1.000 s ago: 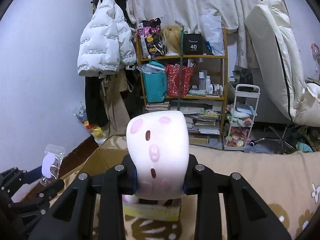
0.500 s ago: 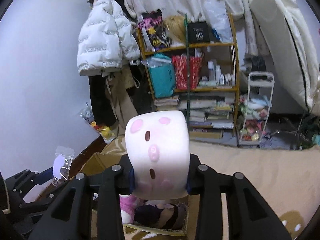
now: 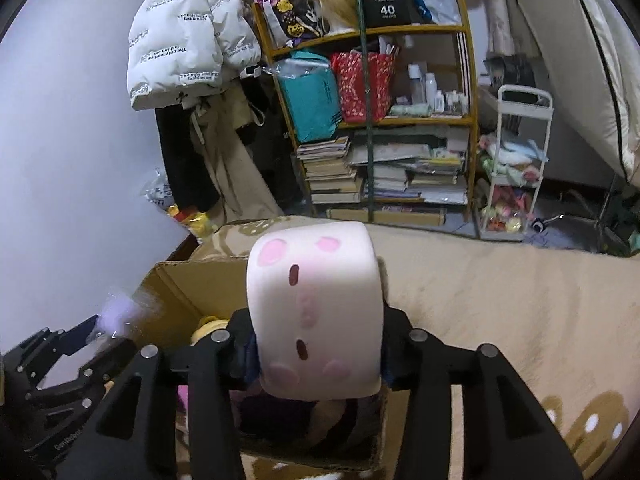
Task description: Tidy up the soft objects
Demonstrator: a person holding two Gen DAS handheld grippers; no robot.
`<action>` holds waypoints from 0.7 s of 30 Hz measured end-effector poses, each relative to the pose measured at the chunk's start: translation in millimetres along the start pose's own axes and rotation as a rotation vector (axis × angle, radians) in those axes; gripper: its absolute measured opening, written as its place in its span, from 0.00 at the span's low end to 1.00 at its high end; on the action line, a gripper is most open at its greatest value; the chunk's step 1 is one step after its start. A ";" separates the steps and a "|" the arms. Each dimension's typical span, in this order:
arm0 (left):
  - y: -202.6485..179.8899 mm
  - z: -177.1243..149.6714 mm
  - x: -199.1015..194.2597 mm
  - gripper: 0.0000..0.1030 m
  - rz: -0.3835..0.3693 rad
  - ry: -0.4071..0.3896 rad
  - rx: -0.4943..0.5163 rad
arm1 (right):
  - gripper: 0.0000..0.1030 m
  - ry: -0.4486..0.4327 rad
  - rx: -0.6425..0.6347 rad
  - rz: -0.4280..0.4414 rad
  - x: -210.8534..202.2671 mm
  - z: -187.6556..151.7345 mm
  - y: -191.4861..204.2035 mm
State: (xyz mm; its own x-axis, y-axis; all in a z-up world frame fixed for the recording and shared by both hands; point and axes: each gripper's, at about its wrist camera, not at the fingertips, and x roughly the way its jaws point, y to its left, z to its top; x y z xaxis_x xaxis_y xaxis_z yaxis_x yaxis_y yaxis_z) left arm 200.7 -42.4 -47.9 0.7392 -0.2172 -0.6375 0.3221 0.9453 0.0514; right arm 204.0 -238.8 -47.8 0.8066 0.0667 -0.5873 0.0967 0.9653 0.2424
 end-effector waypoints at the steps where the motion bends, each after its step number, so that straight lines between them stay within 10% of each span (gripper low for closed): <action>1: -0.8 -0.4 -1.6 0.61 0.006 0.001 0.003 | 0.54 -0.004 -0.002 0.003 -2.1 0.4 1.0; 4: -3.1 -1.5 -7.1 0.70 0.028 0.000 0.022 | 0.84 -0.057 -0.007 -0.006 -16.0 0.7 4.3; 10: -4.2 -3.7 -28.7 0.87 0.072 -0.009 0.040 | 0.99 -0.118 0.021 -0.012 -47.2 5.3 2.1; 21: 20.3 2.9 -100.0 0.96 0.099 -0.084 -0.053 | 1.00 -0.164 0.016 -0.044 -104.3 4.1 7.5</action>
State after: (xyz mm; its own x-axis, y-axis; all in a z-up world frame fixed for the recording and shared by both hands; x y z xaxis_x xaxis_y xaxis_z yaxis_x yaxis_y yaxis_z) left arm 135.0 -2.1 19.1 0.8136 -0.1399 -0.5643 0.2149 0.9742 0.0683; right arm 123.0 -239.6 18.4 0.8859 -0.0185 -0.4635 0.1416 0.9623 0.2321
